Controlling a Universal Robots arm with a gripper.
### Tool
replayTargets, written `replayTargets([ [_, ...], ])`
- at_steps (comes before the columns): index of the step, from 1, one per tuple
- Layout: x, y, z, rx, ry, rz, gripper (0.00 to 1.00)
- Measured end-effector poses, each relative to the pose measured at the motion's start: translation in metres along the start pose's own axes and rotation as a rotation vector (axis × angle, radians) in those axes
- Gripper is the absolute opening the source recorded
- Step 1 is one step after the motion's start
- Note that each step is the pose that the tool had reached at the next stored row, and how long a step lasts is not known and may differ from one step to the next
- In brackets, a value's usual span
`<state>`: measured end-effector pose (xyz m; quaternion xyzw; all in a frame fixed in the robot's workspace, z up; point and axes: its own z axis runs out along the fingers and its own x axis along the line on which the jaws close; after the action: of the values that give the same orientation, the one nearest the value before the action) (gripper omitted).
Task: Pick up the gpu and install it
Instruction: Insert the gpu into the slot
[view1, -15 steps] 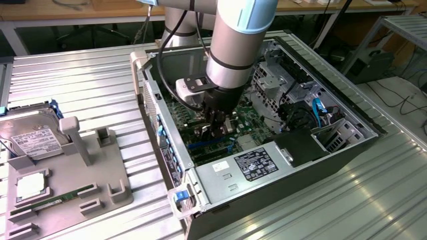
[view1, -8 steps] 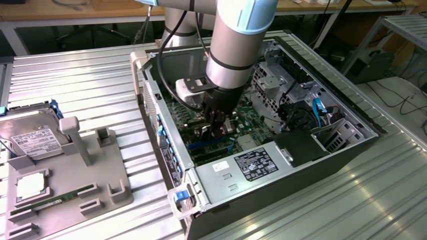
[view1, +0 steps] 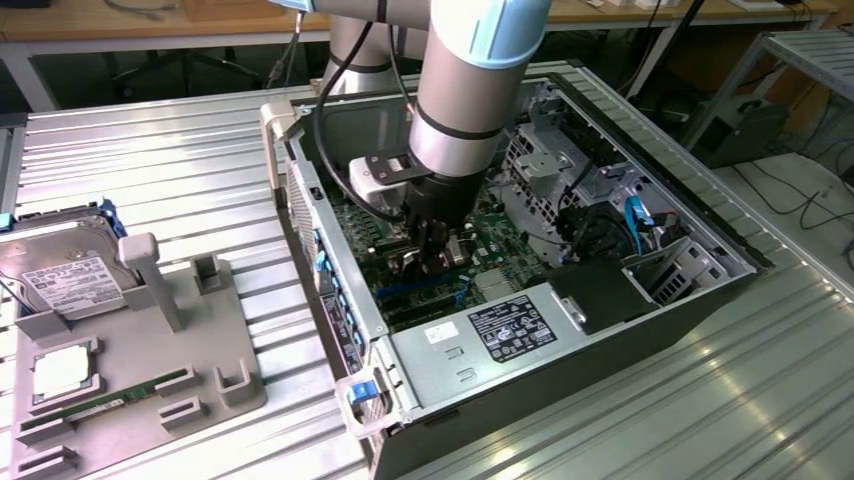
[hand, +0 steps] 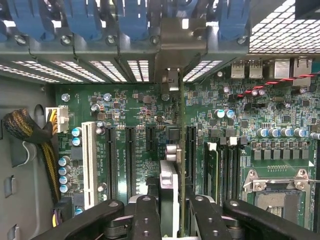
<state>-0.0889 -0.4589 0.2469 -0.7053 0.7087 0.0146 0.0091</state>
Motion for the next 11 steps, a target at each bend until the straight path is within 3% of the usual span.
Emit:
replayTargets([
  [11, 0.0001, 0.0, 0.005, -0.0001, 0.0001, -0.001, 0.28],
])
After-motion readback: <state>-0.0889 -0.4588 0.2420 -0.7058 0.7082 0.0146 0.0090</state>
